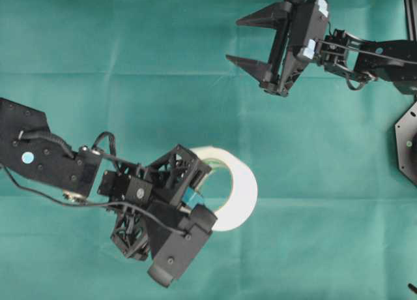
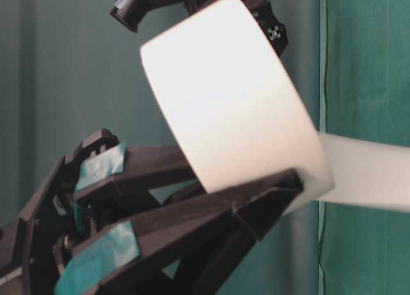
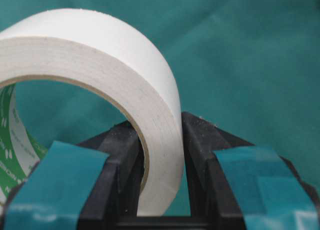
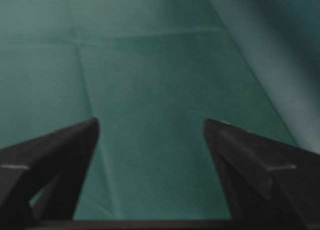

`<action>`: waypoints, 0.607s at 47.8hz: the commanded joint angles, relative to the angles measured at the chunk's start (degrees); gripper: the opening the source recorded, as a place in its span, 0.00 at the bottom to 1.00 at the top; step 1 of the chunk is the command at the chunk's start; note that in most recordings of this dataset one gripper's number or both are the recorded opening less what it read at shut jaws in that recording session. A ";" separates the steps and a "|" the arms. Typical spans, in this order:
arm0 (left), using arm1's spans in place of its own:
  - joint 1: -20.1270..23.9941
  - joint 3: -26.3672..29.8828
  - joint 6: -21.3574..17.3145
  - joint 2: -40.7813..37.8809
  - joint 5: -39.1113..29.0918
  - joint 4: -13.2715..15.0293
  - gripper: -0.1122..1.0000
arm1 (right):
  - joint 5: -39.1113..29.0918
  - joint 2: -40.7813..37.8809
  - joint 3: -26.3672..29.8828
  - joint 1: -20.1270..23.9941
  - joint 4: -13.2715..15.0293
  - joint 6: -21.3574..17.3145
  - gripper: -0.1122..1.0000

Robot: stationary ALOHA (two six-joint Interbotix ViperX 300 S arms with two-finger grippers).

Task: Peel off the duct tape with your right arm.
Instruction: 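Open the right gripper and release the peeled tape strip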

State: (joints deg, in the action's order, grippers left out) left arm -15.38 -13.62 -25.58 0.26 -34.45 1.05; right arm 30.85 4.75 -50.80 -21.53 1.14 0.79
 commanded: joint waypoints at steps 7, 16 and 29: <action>-0.09 1.93 -0.18 1.23 0.70 -0.18 0.29 | 0.35 3.96 -1.49 0.18 -0.09 -0.18 0.66; 0.62 1.85 -0.09 1.23 1.41 -0.18 0.29 | 0.35 4.83 -2.37 0.88 -0.09 -0.18 0.66; 2.02 1.76 0.09 2.11 3.34 -0.18 0.29 | 0.44 6.59 -4.22 1.41 -0.09 -0.09 0.66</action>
State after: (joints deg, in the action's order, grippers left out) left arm -13.62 -13.62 -25.49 0.35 -32.43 0.97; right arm 30.94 9.58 -54.93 -20.39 1.14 0.79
